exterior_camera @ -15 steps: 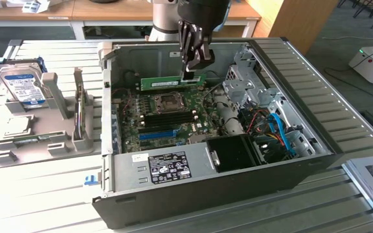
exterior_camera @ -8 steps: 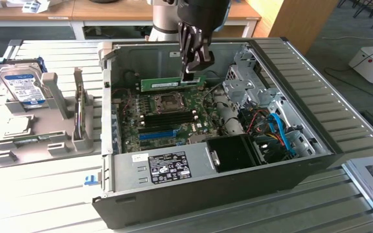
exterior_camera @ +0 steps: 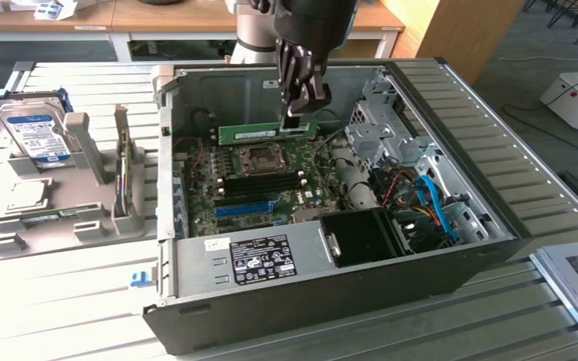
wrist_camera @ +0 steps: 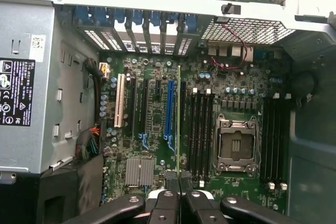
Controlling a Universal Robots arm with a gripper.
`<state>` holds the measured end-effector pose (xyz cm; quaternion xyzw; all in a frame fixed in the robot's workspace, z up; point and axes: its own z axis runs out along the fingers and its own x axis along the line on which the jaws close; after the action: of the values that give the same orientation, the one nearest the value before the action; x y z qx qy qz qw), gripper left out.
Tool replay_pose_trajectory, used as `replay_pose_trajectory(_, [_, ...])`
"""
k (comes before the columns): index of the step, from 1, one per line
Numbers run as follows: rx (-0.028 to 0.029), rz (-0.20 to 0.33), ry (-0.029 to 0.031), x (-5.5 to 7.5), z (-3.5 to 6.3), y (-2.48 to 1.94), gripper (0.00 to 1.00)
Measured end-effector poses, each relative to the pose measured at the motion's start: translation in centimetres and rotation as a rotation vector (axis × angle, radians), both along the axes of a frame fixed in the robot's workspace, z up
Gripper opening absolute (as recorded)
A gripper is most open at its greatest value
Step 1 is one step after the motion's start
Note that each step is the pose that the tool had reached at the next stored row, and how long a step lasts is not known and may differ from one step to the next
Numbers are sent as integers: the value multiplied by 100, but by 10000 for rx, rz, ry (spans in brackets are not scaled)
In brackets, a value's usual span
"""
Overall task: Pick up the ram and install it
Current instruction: 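Pick up the ram and move it above insertion slot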
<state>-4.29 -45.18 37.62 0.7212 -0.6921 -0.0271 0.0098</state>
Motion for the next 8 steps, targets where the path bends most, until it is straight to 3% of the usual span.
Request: replay_pose_trajectory(8, [1,0,0,0,-57,0,11])
